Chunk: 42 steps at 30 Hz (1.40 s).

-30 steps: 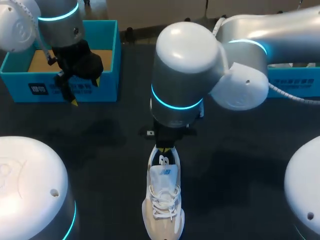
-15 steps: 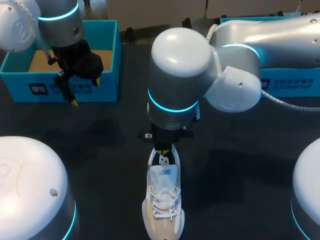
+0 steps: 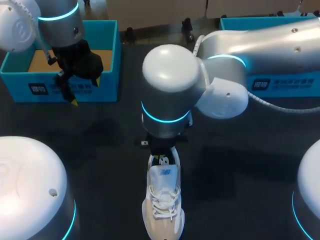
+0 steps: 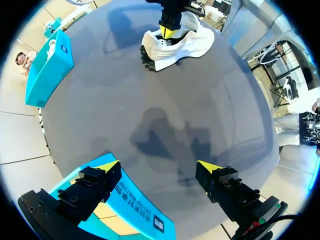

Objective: Take the shoe out of the shoebox, open the shoe tongue, remove and reinsert the insole, then place the shoe into the shoebox

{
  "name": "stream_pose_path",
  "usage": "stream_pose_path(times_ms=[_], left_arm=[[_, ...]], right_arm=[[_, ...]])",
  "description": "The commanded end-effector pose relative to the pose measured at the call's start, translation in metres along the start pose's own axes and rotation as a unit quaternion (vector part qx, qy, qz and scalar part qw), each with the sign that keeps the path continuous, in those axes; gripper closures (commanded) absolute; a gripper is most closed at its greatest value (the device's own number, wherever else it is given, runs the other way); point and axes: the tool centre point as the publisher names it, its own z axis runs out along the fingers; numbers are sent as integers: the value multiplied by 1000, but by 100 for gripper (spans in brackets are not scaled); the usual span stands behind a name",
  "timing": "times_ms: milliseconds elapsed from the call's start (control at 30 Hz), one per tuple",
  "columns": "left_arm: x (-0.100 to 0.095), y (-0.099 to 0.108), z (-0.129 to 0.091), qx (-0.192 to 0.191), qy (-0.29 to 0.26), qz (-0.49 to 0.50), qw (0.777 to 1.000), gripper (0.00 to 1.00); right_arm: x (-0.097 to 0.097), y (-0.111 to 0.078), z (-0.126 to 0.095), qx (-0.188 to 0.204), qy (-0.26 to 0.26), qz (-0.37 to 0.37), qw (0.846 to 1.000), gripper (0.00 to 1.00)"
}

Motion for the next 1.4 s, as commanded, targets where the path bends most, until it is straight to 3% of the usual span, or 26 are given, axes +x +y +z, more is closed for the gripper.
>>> stream_pose_path(times_ms=[33,600,1033,1400], left_arm=[[0,0,0,-1,0,0,1000,0],[0,0,0,-1,0,0,1000,0],[0,0,0,-1,0,0,1000,0],[0,0,0,-1,0,0,1000,0]], right_arm=[[12,-6,16,-44,-60,71,995,100],[11,-8,52,-27,-49,83,995,100],[-7,-5,16,-28,-107,74,991,100],[-36,-1,20,-23,-146,59,987,100]])
